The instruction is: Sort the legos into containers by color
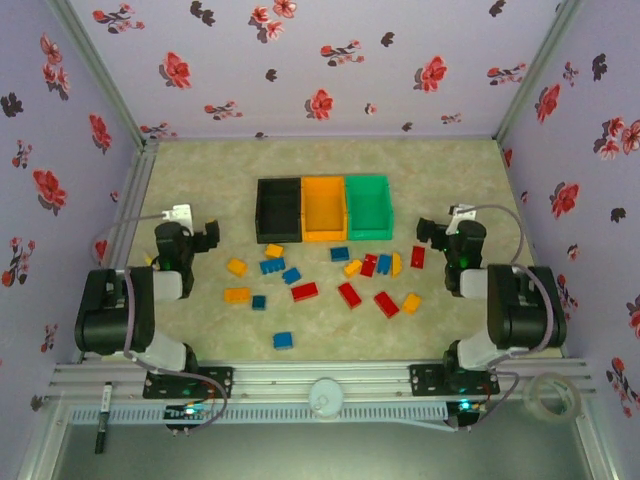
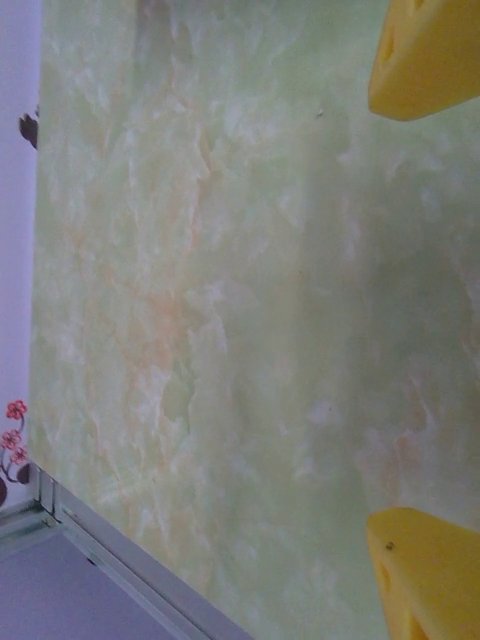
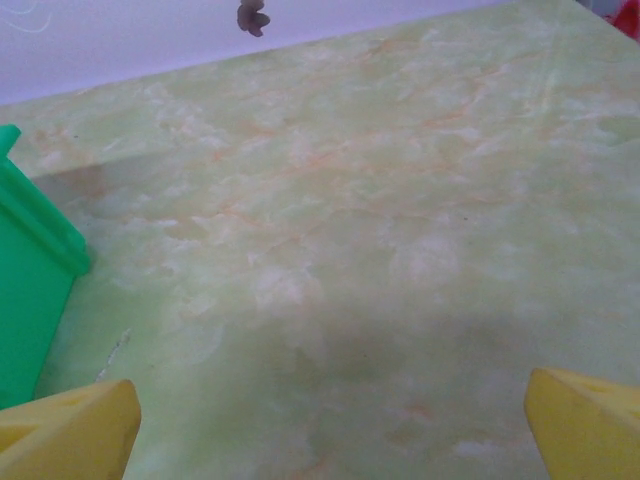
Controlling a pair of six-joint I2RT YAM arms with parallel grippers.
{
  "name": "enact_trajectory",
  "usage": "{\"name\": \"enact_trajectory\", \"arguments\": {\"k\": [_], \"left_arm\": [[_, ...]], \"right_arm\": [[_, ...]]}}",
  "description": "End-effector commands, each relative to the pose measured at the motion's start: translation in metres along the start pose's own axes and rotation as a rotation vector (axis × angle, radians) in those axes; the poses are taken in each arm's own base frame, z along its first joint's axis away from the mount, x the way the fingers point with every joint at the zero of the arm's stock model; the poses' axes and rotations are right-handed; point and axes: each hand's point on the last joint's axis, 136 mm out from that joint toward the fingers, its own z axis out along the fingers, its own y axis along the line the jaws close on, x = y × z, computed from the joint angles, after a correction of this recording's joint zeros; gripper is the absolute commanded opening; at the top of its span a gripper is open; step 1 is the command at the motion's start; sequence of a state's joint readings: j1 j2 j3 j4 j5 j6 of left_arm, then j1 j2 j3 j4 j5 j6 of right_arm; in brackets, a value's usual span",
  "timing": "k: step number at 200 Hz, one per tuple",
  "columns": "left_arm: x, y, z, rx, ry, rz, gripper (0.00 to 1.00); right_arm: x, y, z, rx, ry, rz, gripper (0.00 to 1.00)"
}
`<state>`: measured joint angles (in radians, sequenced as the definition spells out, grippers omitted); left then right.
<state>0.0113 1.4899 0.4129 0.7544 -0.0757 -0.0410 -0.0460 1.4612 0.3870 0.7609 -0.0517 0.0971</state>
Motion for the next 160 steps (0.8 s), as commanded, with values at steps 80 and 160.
{"name": "enact_trajectory", "arguments": {"k": [80, 160], "left_arm": [[-0.15, -0.017, -0.133, -0.028, -0.054, -0.26, 1.0], [-0.113, -0.055, -0.202, 0.119, 0.122, -0.343, 1.0]], "right_arm": [[-0.125, 0.035, -0.117, 0.068, -0.112, 0.172, 0.99], [-0.075, 0.126, -0.144, -0.146, 0.191, 0.019, 0.99]]}}
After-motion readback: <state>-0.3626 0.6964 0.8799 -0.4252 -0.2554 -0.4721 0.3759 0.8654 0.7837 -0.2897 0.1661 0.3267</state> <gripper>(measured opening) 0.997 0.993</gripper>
